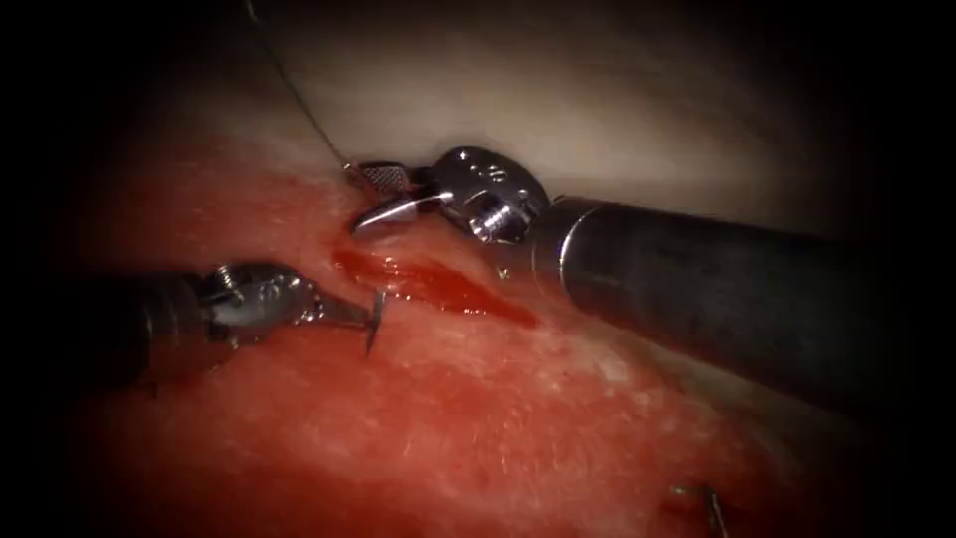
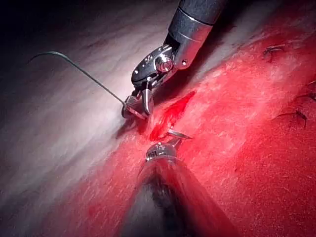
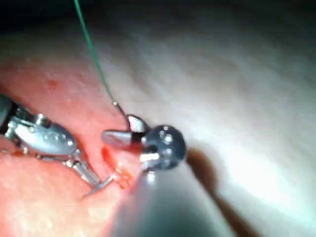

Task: Wound Closure

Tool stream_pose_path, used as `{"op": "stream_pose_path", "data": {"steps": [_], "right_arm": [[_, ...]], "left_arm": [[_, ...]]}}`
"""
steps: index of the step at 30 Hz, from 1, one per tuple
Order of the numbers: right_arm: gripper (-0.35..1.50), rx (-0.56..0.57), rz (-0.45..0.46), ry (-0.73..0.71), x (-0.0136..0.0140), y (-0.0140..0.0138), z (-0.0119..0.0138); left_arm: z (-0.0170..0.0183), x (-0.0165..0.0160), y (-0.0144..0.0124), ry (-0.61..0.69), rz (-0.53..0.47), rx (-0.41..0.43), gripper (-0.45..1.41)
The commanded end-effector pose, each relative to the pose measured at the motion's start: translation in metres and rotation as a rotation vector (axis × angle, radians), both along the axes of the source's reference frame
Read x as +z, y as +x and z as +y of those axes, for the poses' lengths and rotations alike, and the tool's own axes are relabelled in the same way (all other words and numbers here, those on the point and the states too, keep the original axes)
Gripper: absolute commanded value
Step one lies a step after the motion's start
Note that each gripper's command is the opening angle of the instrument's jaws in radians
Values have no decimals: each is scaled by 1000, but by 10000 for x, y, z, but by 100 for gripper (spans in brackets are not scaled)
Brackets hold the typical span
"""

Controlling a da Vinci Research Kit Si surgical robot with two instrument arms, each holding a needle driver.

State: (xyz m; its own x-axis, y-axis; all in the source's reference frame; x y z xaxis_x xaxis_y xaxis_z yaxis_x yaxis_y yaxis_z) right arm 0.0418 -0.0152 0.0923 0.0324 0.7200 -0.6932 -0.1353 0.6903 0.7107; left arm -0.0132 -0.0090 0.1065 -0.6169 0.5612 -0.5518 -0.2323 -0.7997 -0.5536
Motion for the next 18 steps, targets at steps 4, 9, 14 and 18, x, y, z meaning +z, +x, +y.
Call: {"op": "stream_pose_path", "data": {"steps": [4, 9, 14, 18], "right_arm": [[94, 33, -38, -49, 1, 5, 10], [86, 40, -54, -73, -4, 7, 8], [39, 67, -85, -78, -8, 9, 5], [-35, 88, -135, -72, -6, 7, 5]], "left_arm": [[-1, 7, -5, 0, -1, 1, -45], [-1, 7, -5, 0, -1, 1, -45], [-1, 6, -5, 0, -1, 1, -45], [-2, 6, -4, 0, -2, 2, -45]]}}
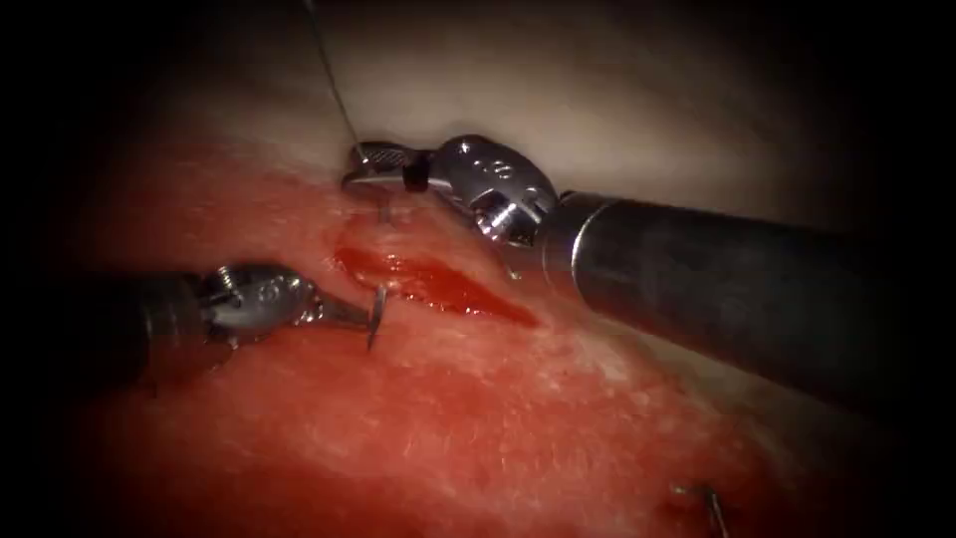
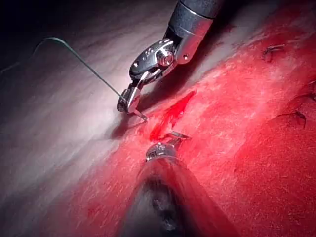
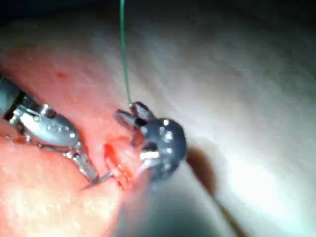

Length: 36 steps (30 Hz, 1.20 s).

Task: Wound Closure

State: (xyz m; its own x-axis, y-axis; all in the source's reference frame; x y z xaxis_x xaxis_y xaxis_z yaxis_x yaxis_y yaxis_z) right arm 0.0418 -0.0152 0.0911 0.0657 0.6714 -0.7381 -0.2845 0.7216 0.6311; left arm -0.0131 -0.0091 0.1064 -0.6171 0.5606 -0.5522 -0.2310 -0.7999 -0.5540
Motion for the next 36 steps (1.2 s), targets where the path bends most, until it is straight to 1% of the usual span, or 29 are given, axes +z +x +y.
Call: {"op": "stream_pose_path", "data": {"steps": [1, 4, 5, 10, 13, 15, 17, 19, 22, 26, 29, 31, 33, 36], "right_arm": [[-35, 8, -15, 4, 7, 6, 6], [-35, 28, -48, 86, 11, 4, 9], [-35, 46, -54, 139, 13, 4, 9], [-35, 56, -59, 327, 23, 3, 4], [-35, 61, -21, 441, 26, 1, 2], [-35, 70, 10, 544, 27, 0, 1], [-35, 52, 38, 597, 28, 1, -2], [-35, 25, 50, 582, 28, 0, -1], [-35, -5, 8, 399, 26, -6, 9], [-35, -15, 8, 274, 25, -13, 18], [-35, -17, 10, 265, 27, -14, 17], [-35, -5, 22, 323, 27, -12, 11], [-35, -17, 27, 353, 28, -10, 6], [-35, -45, 71, 438, 31, -6, -3]], "left_arm": [[-1, 7, -4, 0, -1, 1, -45], [-1, 6, -3, 1, -2, 2, -45], [-1, 6, -3, 1, -3, 3, -45], [-1, 6, -3, 1, -3, 3, -45], [-1, 6, -3, 1, -2, 2, -45], [0, 6, -4, 1, -2, 2, -45], [0, 6, -4, 1, -2, 2, -45], [0, 6, -3, 1, -2, 2, -45], [0, 6, -3, 1, -2, 2, -45], [-1, 6, -3, 1, -2, 2, -45], [-1, 6, -3, 1, -2, 2, -45], [-1, 6, -3, 1, -2, 2, -45], [-1, 6, -4, 1, -2, 2, -45], [-1, 6, -4, 1, -2, 1, -45]]}}
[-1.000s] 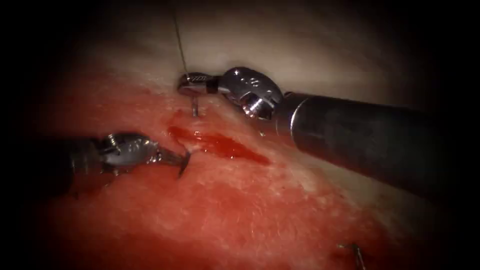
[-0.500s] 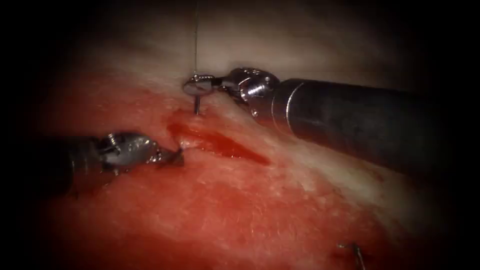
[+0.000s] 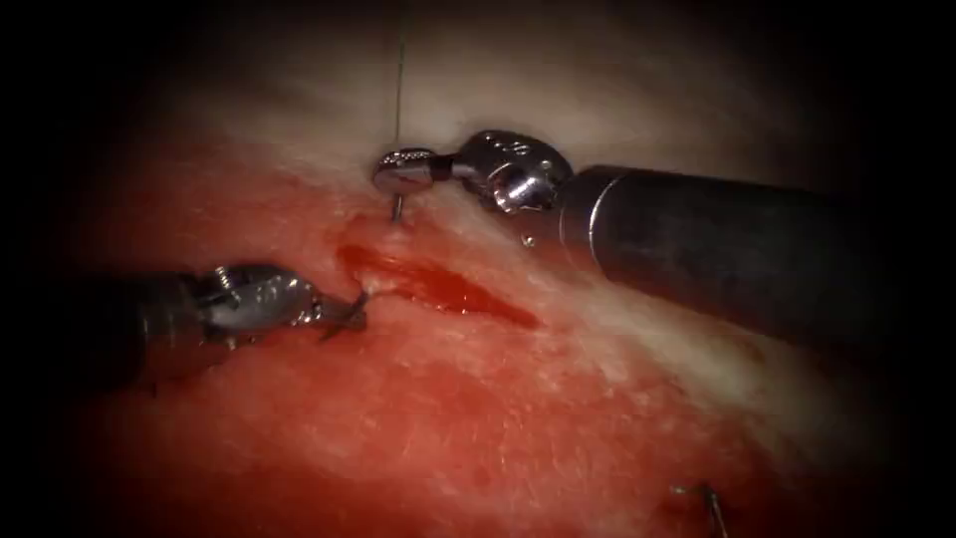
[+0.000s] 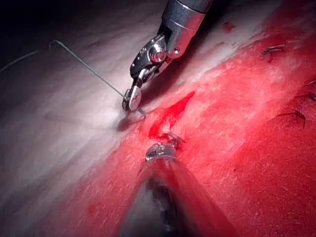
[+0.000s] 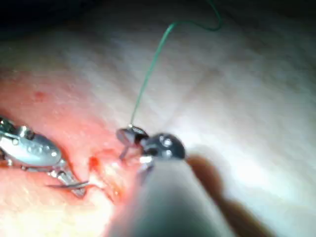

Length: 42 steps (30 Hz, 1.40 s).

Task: Wound Closure

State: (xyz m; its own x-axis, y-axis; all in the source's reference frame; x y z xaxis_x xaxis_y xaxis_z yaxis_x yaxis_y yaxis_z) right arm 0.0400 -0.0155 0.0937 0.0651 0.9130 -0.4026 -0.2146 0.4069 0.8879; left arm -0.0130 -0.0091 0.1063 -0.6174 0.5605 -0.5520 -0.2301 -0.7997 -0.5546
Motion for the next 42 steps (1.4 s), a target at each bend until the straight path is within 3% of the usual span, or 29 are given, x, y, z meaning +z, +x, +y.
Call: {"op": "stream_pose_path", "data": {"steps": [1, 12, 13, 15, 16, 18, 21, 22, 31, 42], "right_arm": [[-35, -2, 23, 57, 7, 13, -3], [-35, -51, 126, 346, 7, 24, -38], [-16, -45, 137, 345, 7, 24, -38], [56, -30, 159, 343, 6, 22, -36], [89, -24, 191, 284, 5, 17, -30], [99, -45, 199, 117, 5, 11, -23], [104, -77, 173, -232, 4, 0, -13], [106, -81, 167, -278, 4, -5, -11], [109, -93, 163, -331, 1, -32, 1], [106, -82, 131, -371, -9, -58, 21]], "left_arm": [[-1, 7, -5, 0, -2, 1, -45], [-1, 7, -6, 2, -4, 2, -45], [-1, 7, -6, -1, -7, 7, -45], [-2, 6, -5, -10, -10, 15, -43], [-3, 4, -3, -29, -20, 37, -30], [-3, 1, -1, -71, -40, 76, -16], [-3, -4, 3, -144, -81, 112, -8], [-3, -5, 4, -174, -96, 127, -6], [-2, -6, 8, -340, -185, 228, 5], [-13, -18, -9, -474, -310, 327, 14]]}}
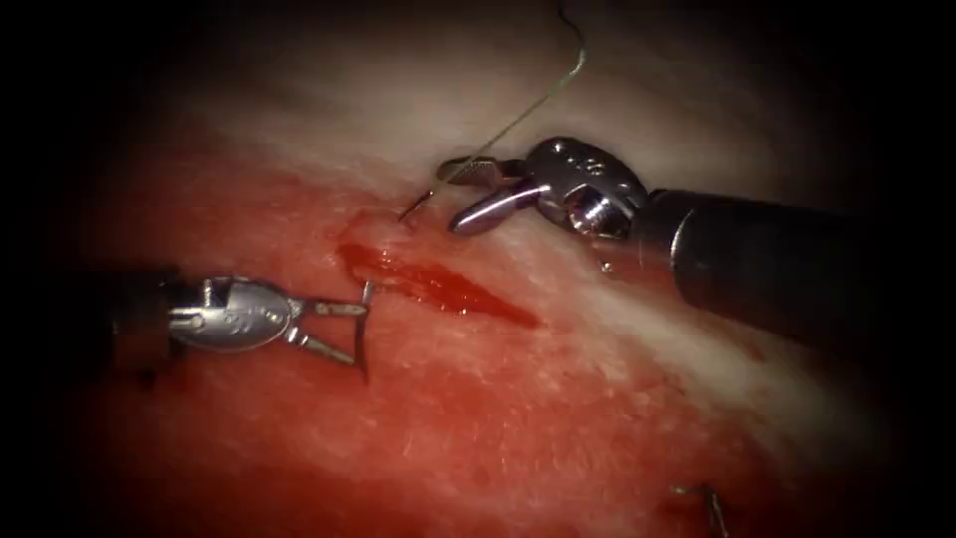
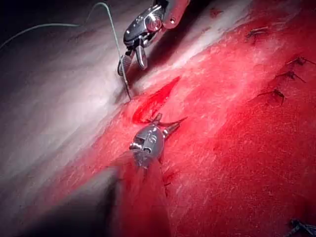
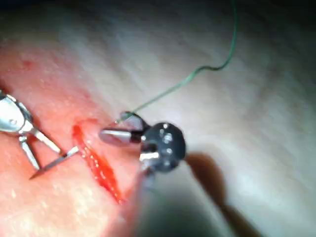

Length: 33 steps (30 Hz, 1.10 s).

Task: Wound Closure

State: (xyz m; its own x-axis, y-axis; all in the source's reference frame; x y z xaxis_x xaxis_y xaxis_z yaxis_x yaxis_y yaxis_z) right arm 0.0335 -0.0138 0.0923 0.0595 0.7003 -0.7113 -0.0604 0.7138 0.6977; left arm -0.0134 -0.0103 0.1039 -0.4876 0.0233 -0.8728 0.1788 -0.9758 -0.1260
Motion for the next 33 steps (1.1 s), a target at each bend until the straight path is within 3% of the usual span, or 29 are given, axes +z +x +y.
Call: {"op": "stream_pose_path", "data": {"steps": [1, 16, 29, 33], "right_arm": [[106, 4, -2, -3, 5, 6, 3], [104, 3, -5, -5, 9, 2, 4], [104, 8, -10, -15, 14, 12, -5], [104, 7, -11, -21, 17, 13, -11]], "left_arm": [[-1, 6, -6, -5, -4, 6, 14], [-16, 24, -8, -24, 78, 118, 17], [2, 27, -21, -41, 99, 73, 22], [7, 26, -24, -46, 85, 49, 15]]}}
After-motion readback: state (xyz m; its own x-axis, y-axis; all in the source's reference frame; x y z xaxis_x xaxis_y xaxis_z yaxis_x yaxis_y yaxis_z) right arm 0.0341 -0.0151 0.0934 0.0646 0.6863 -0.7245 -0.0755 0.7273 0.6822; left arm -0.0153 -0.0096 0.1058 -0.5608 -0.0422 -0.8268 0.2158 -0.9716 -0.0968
